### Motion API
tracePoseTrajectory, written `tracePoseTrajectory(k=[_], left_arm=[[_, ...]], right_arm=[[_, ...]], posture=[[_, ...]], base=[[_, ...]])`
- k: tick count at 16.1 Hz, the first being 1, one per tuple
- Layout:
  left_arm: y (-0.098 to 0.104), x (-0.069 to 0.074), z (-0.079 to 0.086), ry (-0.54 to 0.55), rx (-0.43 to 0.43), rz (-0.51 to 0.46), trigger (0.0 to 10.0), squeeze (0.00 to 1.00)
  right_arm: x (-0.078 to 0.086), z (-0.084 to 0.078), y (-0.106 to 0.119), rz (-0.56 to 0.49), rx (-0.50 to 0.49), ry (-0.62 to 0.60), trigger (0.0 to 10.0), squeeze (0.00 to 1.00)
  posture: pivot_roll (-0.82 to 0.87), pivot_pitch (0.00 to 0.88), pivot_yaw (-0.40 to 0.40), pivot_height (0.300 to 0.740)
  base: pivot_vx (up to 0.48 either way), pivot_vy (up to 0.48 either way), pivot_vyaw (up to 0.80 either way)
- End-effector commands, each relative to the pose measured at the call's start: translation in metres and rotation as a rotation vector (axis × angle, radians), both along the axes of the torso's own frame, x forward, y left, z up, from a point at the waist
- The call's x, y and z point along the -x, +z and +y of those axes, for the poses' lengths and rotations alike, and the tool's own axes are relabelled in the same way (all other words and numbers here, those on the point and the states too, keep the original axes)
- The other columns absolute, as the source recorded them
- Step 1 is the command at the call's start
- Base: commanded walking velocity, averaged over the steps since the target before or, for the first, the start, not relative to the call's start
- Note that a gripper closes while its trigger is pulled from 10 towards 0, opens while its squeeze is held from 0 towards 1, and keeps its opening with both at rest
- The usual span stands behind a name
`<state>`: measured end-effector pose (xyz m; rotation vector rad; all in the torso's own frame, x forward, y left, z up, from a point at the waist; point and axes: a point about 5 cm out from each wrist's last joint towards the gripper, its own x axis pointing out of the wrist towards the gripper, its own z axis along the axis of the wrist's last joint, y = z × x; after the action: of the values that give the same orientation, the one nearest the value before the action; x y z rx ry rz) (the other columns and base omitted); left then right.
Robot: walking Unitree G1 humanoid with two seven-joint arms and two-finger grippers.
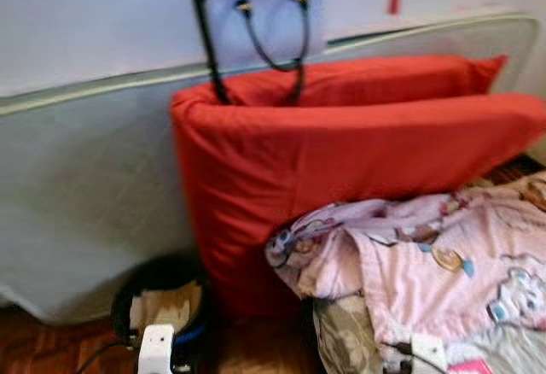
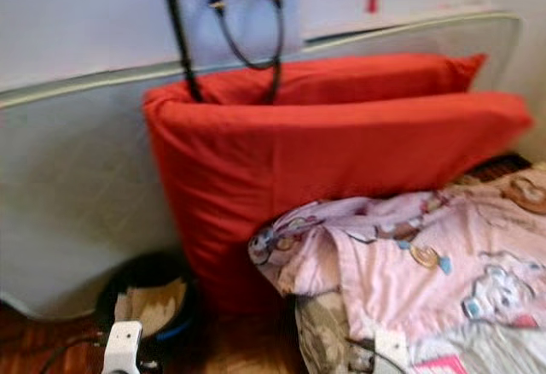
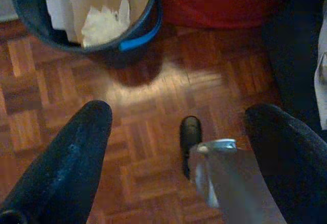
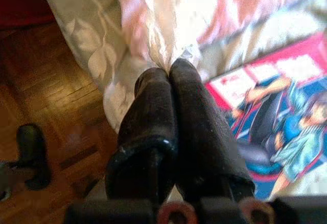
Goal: Clean up the room
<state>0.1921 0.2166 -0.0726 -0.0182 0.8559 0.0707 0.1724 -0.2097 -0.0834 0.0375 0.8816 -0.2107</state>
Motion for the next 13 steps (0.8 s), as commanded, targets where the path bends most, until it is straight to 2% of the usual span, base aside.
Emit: tracePoseTrajectory(k=[1,4,9,13], left_arm=[[-0.0004,0.0006,0.0008,0.006,-0.008,0.007,10.0,0.00],[-0.0012,-0.0013,-0.0075,0.002,0.005,0.004,10.0,0.00],[-0.0019,0.0002,-0.0061,0.011,0.005,0.015,10.0,0.00],[-0.0029,0.0027,-0.0036,-0.006,-0.012,0.032,10.0,0.00]], right_arm=[[-0.0042,0.0055,0.0007,-0.005,-0.023,0.004,10.0,0.00],[-0.0072,-0.0021,0.0033,-0.007,-0.008,0.012,10.0,0.00],[-0.0077,0.0022,0.0028,-0.008,-0.018,0.016,10.0,0.00],[-0.0018,0.0054,-0.0007,0.009,-0.024,-0.004,10.0,0.00]], posture=[[-0.04,0.000,-0.022,0.740],[-0.03,0.000,-0.046,0.740],[-0.02,0.000,-0.039,0.740],[-0.02,0.000,-0.017,0.740]], base=[[0.000,0.000,0.00],[0.000,0.000,0.00],[0.000,0.000,0.00],[0.000,0.362,0.00]])
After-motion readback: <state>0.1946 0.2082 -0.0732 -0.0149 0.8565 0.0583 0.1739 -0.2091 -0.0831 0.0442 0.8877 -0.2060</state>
